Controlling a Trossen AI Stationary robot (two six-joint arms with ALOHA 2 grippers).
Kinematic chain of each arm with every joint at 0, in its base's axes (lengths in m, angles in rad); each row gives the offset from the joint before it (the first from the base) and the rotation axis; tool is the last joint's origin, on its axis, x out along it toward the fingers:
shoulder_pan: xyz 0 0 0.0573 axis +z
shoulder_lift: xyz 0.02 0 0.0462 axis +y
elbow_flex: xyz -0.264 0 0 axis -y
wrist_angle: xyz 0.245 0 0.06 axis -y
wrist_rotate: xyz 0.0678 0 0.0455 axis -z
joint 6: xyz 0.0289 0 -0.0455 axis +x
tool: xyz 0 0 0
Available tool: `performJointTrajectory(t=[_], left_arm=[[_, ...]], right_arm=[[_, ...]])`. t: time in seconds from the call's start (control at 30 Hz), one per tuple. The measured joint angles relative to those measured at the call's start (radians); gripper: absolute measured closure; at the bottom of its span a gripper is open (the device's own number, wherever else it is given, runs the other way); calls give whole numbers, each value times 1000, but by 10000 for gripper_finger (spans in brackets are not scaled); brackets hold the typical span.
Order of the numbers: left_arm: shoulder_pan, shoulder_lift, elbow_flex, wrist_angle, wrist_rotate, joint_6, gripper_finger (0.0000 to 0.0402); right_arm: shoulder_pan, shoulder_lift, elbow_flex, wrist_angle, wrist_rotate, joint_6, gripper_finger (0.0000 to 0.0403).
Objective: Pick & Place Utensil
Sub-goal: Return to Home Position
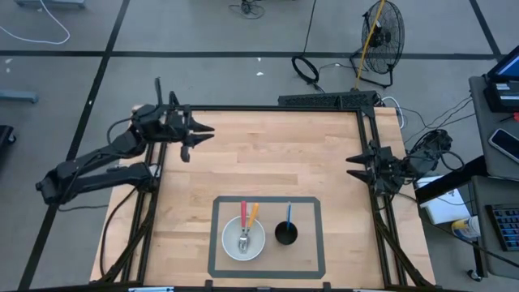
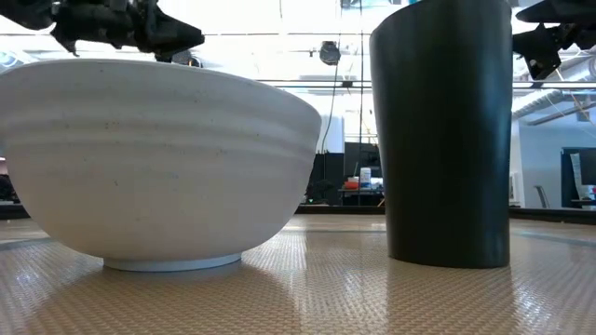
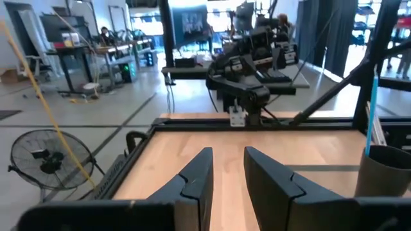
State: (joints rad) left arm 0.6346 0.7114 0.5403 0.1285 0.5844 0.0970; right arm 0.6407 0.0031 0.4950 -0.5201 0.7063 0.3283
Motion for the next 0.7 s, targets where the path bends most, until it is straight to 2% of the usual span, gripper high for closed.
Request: performJointTrajectory(t=[0.1, 0.23, 0.47, 0.53, 0.63, 0.7], left_arm=[[28, -49, -47, 17, 24, -29, 309], [55, -91, -102, 58, 79, -65, 309], [79, -84, -132, 162, 100, -80, 309], [79, -72, -133, 186, 99, -80, 309], [79, -56, -133, 232, 121, -102, 309], [76, -50, -133, 246, 140, -121, 309]], right_arm=[[0, 0, 0, -7, -10, 0, 202], [0, -1, 36, -45, -113, 7, 202], [0, 2, 53, -6, -238, -10, 202], [0, 17, 20, 99, -280, -28, 202], [0, 74, -47, 334, -407, -100, 202], [0, 119, -77, 419, -450, -118, 203]])
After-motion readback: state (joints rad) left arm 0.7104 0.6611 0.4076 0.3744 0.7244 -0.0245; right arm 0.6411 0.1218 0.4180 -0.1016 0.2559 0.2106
